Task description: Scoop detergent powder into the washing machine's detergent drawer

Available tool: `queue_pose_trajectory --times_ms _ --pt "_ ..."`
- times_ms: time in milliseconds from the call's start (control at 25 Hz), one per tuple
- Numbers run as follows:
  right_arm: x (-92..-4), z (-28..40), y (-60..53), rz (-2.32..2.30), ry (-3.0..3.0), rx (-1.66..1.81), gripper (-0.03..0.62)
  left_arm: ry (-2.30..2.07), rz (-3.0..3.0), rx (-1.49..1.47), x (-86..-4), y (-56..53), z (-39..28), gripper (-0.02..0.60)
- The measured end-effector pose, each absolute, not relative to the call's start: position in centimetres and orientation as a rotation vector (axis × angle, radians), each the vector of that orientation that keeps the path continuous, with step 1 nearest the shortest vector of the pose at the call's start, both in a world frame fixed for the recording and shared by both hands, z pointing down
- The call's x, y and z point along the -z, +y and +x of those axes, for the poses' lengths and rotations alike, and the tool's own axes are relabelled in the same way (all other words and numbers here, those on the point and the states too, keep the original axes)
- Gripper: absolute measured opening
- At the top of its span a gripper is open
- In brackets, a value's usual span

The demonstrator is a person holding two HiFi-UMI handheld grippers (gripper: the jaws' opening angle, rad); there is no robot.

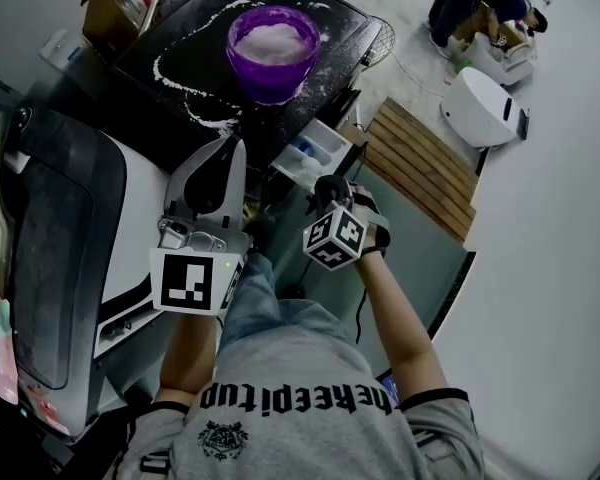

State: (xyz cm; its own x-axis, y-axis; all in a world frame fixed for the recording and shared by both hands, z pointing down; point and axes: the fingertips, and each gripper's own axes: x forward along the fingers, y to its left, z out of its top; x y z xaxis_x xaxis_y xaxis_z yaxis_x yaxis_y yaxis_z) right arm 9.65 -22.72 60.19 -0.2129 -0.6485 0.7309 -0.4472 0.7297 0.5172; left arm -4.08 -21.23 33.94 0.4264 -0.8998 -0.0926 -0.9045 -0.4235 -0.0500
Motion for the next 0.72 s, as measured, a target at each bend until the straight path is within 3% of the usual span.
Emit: queue_pose_trajectory --times_ms 720 --pt "-60.02 9.65 -22.54 0.787 -1.769 0.376 0.005 1.662 -2.555 -0.085 -33.81 -20.43 -4.78 0.003"
